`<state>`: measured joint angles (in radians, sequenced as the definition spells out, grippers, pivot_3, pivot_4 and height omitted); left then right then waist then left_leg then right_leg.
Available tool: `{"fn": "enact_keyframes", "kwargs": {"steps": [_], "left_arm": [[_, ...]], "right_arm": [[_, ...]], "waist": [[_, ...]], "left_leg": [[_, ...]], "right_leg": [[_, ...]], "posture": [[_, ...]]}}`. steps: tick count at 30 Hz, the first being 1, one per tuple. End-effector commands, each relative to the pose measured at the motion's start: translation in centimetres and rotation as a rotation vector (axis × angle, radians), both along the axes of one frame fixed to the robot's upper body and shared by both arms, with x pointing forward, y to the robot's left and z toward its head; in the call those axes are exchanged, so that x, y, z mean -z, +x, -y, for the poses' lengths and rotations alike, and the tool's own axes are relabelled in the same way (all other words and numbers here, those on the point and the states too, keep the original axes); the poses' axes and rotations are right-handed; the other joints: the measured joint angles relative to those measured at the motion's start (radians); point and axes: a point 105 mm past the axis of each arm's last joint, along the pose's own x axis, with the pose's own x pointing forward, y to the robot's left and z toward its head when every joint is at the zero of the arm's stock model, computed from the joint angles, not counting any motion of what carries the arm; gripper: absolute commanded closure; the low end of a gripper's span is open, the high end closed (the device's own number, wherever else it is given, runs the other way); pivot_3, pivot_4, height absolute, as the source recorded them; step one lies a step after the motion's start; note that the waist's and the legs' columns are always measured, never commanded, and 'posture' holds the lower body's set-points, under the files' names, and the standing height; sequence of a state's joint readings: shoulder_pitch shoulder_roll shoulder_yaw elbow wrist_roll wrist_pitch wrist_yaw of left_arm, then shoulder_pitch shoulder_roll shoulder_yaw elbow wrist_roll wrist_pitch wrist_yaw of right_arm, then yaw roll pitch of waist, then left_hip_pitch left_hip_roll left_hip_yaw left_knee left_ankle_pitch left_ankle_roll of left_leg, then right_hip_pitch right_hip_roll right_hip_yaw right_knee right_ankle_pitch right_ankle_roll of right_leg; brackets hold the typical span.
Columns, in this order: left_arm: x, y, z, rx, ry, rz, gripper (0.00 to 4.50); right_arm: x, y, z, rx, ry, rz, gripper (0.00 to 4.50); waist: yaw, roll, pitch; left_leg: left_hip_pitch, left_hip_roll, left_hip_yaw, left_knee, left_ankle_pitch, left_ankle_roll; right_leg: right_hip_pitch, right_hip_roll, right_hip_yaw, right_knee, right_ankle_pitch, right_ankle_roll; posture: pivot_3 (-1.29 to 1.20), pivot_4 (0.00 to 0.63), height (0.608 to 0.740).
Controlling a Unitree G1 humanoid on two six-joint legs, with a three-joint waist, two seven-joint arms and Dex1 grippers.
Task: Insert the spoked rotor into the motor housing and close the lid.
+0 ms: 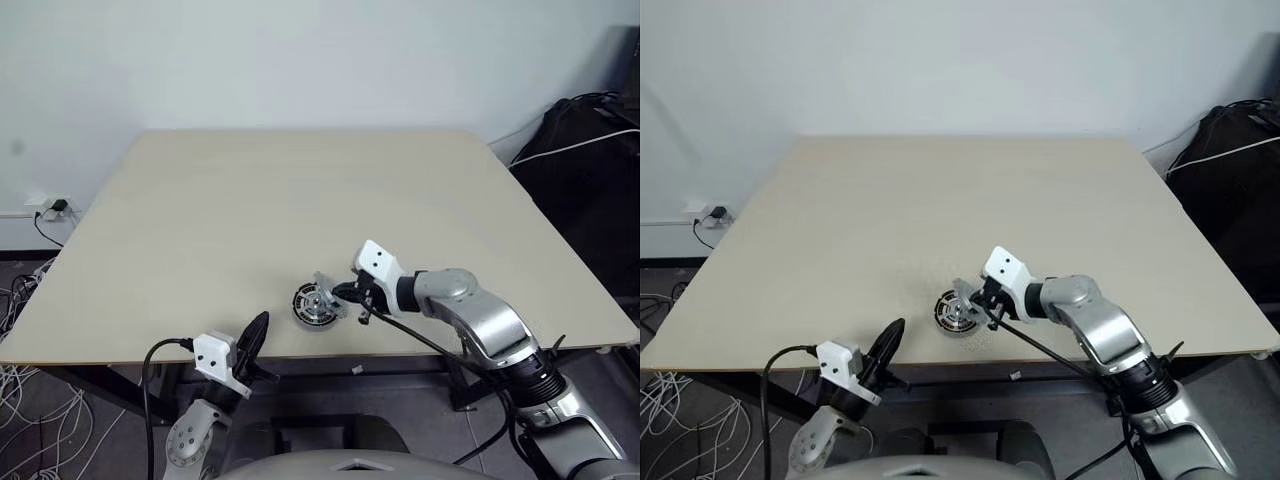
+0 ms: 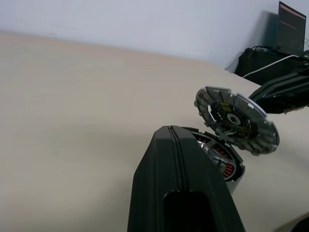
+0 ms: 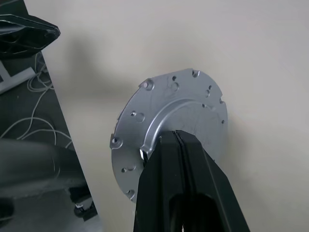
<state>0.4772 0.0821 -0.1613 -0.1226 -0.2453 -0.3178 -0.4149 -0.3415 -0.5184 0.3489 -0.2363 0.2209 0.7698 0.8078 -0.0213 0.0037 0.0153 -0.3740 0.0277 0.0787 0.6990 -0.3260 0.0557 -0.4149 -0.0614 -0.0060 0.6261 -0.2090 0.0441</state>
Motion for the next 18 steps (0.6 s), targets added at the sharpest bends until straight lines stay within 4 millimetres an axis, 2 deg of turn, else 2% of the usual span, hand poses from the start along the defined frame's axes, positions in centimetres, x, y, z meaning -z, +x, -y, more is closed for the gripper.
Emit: {"fn": "enact_keyframes", "kwargs": {"steps": [1,6,15,18], "left_arm": [[-1.5,0.2,0.3,0.003,-0.001,0.053,4.5],[-1.9,0.4,0.3,-0.002,0.0,0.055,4.5],[-3.3,1.3,0.2,-0.006,-0.004,0.065,4.5],[-3.7,1.4,0.4,-0.003,-0.006,0.064,4.5]], "right_arm": [[-0.9,0.3,-1.0,-0.028,0.022,0.039,4.48],[-0.7,-0.1,-1.0,-0.049,0.013,0.018,4.48],[0.1,-0.5,1.3,-0.016,-0.059,-0.01,4.48],[-0.1,-0.6,1.5,-0.02,-0.061,-0.015,4.48]], "waist": [[-0.001,0.0,0.0],[0.0,0.0,0.0],[0.0,0.0,0.0],[-0.001,0.0,0.0]], "left_leg": [[0.0,0.0,0.0,0.0,0.0,0.0],[0.0,0.0,0.0,0.0,0.0,0.0],[0.0,-0.001,0.0,0.0,0.0,0.0],[0.0,-0.001,0.0,0.0,0.0,0.0]], "right_leg": [[0.0,0.0,0.0,0.0,0.0,0.0],[0.0,0.0,0.0,0.0,0.0,0.0],[0.0,0.0,0.0,0.0,0.0,0.0],[0.0,0.0,0.0,0.0,0.0,0.0]], "posture": [[0.0,0.0,0.74],[0.0,0.0,0.74],[0.0,0.0,0.74],[0.0,0.0,0.74]]}}
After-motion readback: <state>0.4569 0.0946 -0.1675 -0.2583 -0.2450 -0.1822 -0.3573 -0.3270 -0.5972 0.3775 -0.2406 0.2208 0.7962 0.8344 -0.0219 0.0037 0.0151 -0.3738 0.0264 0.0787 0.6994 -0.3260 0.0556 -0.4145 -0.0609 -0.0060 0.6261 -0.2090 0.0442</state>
